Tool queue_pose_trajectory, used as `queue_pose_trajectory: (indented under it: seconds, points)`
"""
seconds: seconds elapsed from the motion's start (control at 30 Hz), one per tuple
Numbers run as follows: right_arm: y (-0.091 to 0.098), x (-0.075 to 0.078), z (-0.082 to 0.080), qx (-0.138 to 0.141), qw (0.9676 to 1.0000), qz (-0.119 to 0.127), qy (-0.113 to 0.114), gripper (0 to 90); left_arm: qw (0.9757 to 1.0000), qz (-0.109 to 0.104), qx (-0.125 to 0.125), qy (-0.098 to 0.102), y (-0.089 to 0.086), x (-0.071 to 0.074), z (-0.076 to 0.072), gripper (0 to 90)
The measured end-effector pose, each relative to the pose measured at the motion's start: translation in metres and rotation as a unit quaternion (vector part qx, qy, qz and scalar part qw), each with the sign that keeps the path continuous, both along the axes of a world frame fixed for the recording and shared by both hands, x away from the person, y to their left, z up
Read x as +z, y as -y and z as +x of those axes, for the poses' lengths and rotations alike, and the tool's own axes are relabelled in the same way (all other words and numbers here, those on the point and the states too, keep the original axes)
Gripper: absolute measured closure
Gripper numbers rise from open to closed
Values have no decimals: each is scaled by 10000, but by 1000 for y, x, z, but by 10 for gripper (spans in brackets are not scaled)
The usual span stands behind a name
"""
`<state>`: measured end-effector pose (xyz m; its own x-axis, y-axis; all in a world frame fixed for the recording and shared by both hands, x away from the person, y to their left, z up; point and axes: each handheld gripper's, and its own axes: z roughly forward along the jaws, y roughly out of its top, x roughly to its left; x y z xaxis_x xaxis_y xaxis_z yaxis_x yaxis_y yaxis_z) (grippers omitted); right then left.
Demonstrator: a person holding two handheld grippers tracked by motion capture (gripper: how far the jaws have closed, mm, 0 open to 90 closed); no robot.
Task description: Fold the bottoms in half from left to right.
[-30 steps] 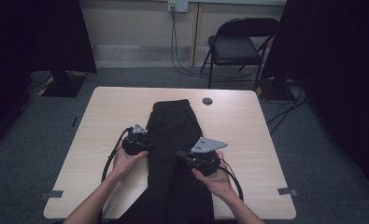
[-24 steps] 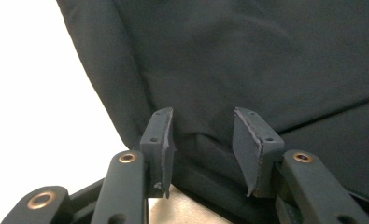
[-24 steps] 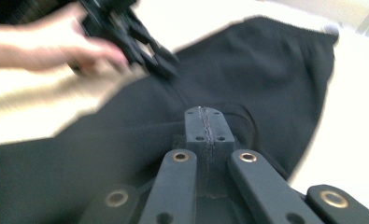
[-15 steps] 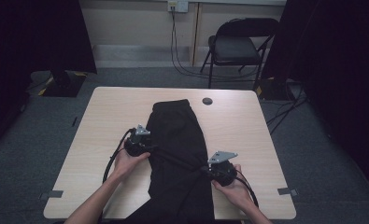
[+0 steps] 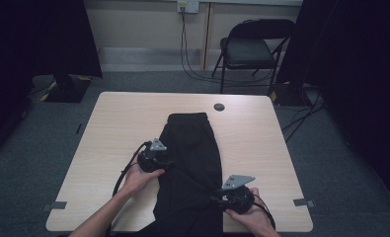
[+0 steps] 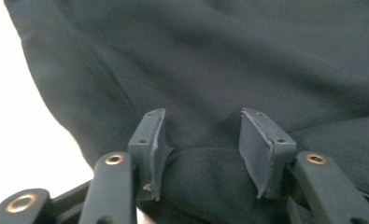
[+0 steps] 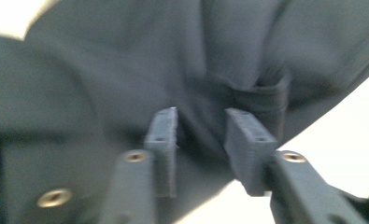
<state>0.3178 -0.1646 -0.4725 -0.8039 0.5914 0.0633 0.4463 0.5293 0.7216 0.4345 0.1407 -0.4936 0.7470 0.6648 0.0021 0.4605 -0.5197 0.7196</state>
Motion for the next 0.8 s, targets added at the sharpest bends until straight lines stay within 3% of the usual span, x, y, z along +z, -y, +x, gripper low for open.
queue_pose_trajectory:
  seconds: [0.07,0.13,0.2,0.27,0.33,0.37,0.47,0.5,0.57,0.7,0.8]
  points:
    - [4,16,7,-386,9981,399,252,571,10000,-20,49,-21,2,0,1,522]
    - [2,23,18,-551,9964,458,456,614,10000,-38,52,-14,2,0,1,522]
    - [-4,23,35,-594,9960,527,415,674,10000,-33,25,-21,1,0,1,522]
    - [-15,16,49,-533,9969,227,528,751,10000,0,45,-29,1,0,0,523]
    - [-25,2,62,-455,9986,147,203,777,10000,-7,47,-32,-1,0,-1,523]
    - [-27,-4,63,-431,9990,30,147,788,10000,-4,56,-17,-3,0,-1,523]
    - [-25,-20,60,-504,9984,-199,142,774,9999,-106,101,48,-9,-2,1,535]
    - [-23,-19,59,-525,9983,-204,137,749,9999,-97,88,41,-9,-2,1,536]
    - [-18,-18,53,-668,9962,-463,307,692,9999,-88,113,36,-9,-2,0,535]
    - [-9,-18,39,-551,9961,-540,434,696,9999,-87,5,-53,-7,-1,-5,512]
    - [-5,-18,32,-557,9973,-415,243,697,9999,32,-93,-99,-4,1,-19,484]
